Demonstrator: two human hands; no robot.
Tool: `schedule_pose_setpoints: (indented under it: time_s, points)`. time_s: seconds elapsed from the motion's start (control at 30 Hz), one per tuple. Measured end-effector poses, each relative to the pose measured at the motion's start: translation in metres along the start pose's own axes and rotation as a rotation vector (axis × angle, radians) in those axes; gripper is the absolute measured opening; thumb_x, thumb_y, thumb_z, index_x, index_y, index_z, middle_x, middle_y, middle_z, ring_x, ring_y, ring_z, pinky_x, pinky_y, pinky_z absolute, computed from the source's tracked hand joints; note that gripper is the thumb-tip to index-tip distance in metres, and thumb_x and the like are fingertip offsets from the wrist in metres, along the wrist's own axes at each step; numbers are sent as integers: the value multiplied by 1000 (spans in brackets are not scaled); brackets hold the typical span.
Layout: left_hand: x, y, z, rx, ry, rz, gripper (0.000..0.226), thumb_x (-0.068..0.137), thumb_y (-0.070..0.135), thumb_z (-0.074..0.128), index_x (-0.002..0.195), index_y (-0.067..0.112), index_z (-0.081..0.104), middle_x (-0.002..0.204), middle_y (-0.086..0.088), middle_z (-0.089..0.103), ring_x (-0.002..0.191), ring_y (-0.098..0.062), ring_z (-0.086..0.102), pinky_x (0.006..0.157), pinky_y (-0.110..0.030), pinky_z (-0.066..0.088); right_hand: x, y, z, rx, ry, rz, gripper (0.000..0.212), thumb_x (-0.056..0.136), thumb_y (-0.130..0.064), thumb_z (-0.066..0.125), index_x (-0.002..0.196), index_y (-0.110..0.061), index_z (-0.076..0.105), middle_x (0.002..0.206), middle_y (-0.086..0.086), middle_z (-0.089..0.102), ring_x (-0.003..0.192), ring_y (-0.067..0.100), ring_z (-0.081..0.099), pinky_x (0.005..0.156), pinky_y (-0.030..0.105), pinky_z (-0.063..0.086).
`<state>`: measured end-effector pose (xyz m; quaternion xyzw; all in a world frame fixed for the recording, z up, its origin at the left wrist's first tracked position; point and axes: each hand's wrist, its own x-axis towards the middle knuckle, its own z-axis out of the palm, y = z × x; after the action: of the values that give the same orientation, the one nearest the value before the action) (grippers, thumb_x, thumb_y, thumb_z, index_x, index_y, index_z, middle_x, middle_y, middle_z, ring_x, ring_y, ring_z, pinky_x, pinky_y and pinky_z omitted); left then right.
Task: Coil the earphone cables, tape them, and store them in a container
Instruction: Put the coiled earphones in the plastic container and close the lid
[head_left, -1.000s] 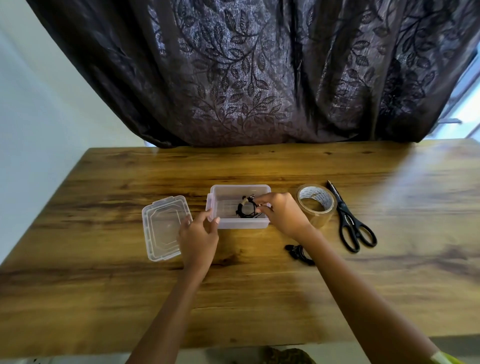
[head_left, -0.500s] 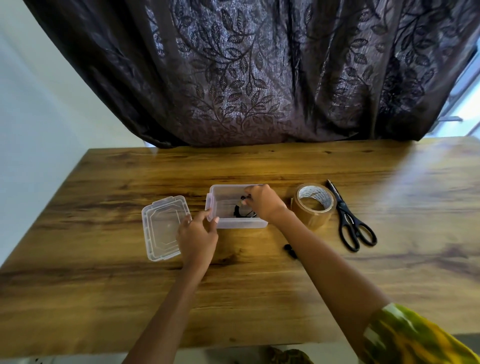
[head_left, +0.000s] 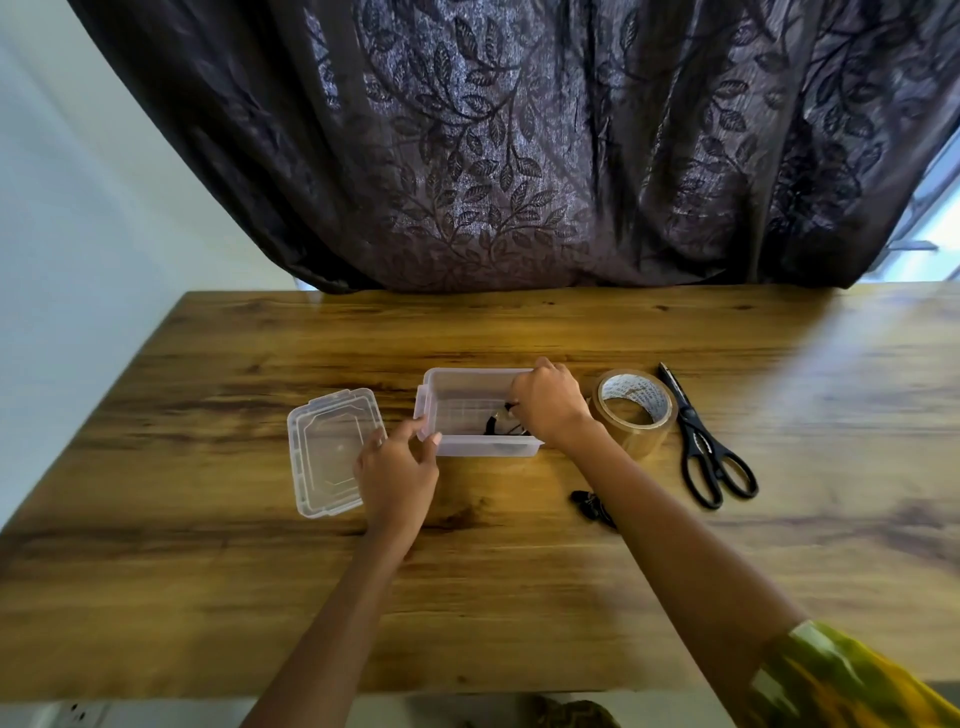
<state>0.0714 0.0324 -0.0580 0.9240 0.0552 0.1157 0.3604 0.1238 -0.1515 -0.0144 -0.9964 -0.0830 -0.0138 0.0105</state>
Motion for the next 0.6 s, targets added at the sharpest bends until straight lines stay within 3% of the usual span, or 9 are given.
schedule_pose_setpoints:
  time_s: [0.07,0.17,0.33,0.47,0.6]
  points:
    - [0,0,-1,5,3,-2,31,88,33,57,114,19,62,103,-6,65,100,-23,57,91,-46,45,3,1,5,-104,12,-20,27,91,-27,56,115,-15,61,108,9,64,112,22,47,97,33,36]
    - [0,2,-2,2,5,-7,31,87,34,58,114,19,62,102,-5,65,99,-23,57,90,-46,45,5,0,10,-170,16,-20,29,89,-34,57,113,-18,62,106,6,65,111,21,46,96,34,34]
    - [-1,3,-3,-8,8,-1,31,87,33,58,114,19,62,103,-6,65,99,-23,58,89,-46,46,11,-6,15,-207,51,44,17,88,-25,57,104,-19,63,99,4,66,104,21,50,94,35,33]
    - [-2,2,-2,-24,8,3,32,87,34,58,115,20,62,103,-5,64,98,-23,58,86,-47,48,13,-4,20,-102,106,90,19,85,-29,62,98,-17,66,95,4,68,103,22,51,93,35,33]
    - [-3,1,-1,-19,13,9,32,87,35,57,115,21,62,104,-5,64,97,-23,58,86,-48,47,7,5,21,243,179,160,16,84,-30,64,88,-16,70,91,4,69,104,22,50,88,34,36]
